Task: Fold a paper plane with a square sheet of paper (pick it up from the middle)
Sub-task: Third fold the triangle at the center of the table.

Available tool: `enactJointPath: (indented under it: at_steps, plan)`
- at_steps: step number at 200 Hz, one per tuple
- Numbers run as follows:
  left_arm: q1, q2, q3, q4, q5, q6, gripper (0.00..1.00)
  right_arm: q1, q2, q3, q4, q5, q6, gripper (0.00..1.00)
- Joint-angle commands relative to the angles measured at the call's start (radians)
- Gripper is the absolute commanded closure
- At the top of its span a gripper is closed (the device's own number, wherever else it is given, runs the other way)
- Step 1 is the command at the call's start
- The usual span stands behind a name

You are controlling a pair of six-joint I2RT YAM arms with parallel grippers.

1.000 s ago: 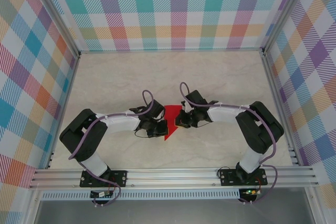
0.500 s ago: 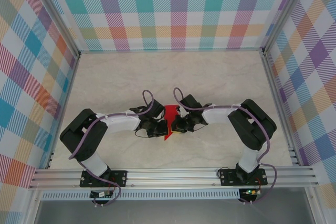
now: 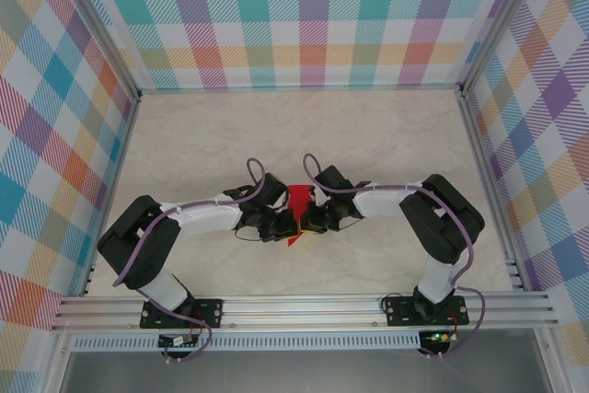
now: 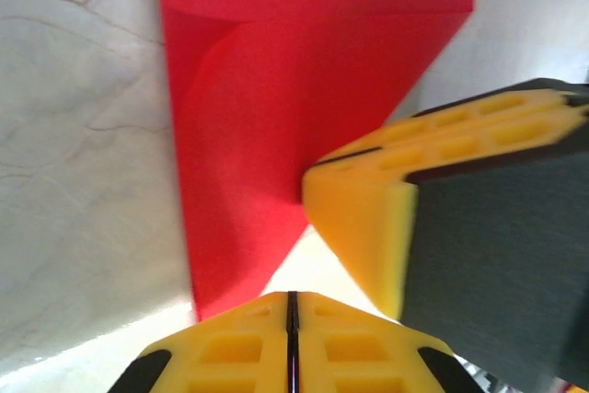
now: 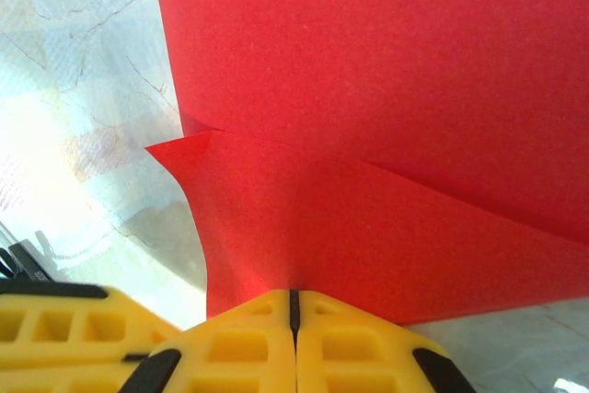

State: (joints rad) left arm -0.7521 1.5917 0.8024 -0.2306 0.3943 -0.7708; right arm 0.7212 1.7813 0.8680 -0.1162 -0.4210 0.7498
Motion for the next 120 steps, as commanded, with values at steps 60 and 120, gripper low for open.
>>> enactJointPath:
  at_steps: [60,120]
  plan:
    - [-0.012,0.054,-0.048,0.009,-0.012,-0.012,0.92,0.001,0.032,0.011,-0.044,0.069,0.001,0.95]
    - [-0.011,0.086,-0.058,-0.125,-0.03,0.007,0.93,-0.014,0.029,0.023,-0.054,0.112,-0.015,0.95]
